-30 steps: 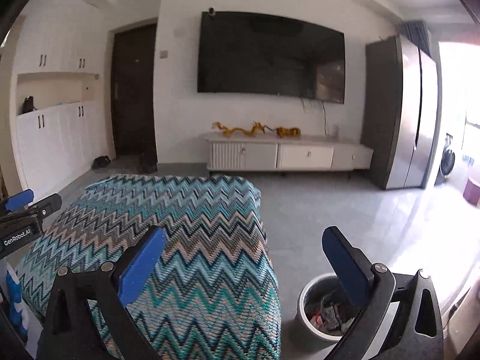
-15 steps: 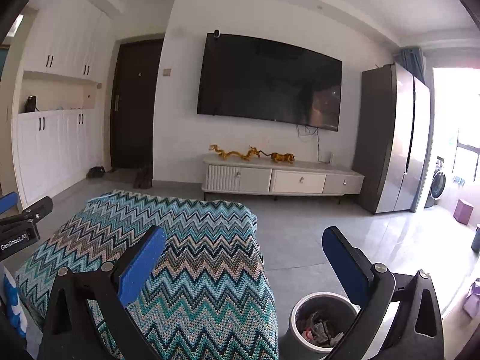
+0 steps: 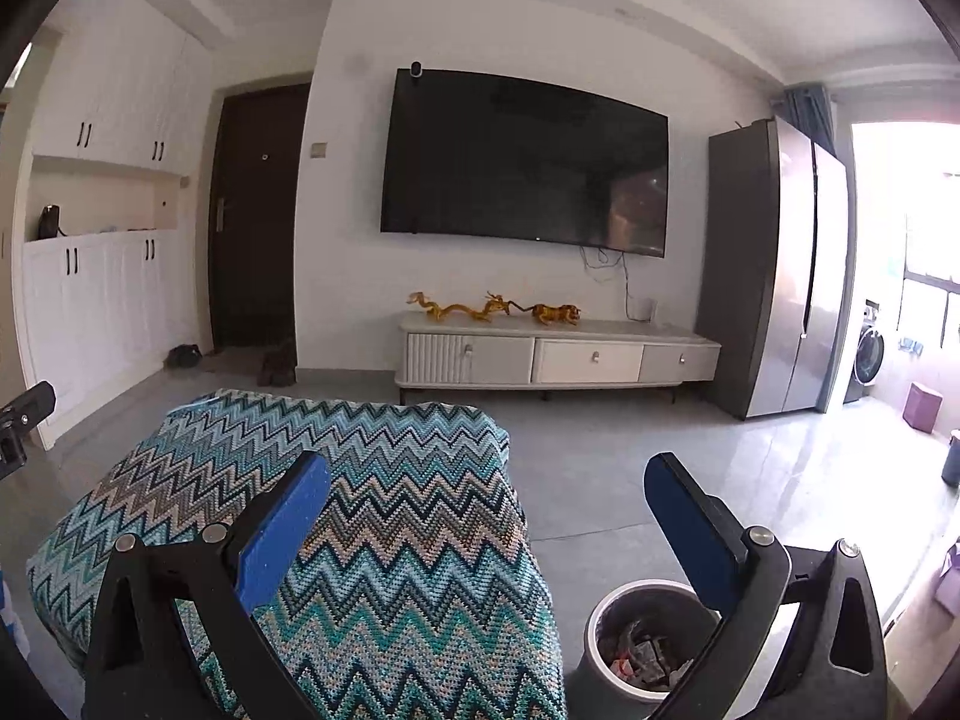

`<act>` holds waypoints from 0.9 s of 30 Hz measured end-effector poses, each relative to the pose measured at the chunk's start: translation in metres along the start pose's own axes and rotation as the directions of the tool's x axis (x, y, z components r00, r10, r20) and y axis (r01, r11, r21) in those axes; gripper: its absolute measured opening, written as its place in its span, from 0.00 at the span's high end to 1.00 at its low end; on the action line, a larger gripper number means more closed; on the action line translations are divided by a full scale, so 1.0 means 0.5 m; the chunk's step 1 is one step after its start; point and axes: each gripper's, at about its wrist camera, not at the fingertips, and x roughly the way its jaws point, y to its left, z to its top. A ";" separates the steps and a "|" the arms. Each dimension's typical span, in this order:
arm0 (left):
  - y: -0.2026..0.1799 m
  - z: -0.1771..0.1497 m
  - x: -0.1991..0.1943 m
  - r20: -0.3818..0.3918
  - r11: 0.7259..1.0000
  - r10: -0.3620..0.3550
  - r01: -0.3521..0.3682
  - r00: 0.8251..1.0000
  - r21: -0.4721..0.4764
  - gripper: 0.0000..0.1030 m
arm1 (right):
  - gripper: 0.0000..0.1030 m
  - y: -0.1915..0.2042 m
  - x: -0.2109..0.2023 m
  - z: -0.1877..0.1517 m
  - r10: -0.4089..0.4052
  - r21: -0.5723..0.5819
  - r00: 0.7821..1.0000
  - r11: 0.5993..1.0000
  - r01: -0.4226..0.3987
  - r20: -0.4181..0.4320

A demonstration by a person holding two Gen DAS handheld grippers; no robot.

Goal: Collect trash

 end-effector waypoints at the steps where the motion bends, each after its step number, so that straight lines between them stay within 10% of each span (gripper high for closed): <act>1: -0.002 -0.002 0.001 -0.002 1.000 -0.004 0.004 1.000 0.003 0.03 | 0.00 -0.001 0.001 -0.001 -0.003 0.001 1.000 1.000 0.003 0.001; 27: -0.054 -0.007 -0.005 -0.007 0.996 -0.061 0.061 0.998 0.064 0.03 | 0.00 -0.017 0.017 -0.015 -0.015 0.027 1.000 1.000 0.015 -0.003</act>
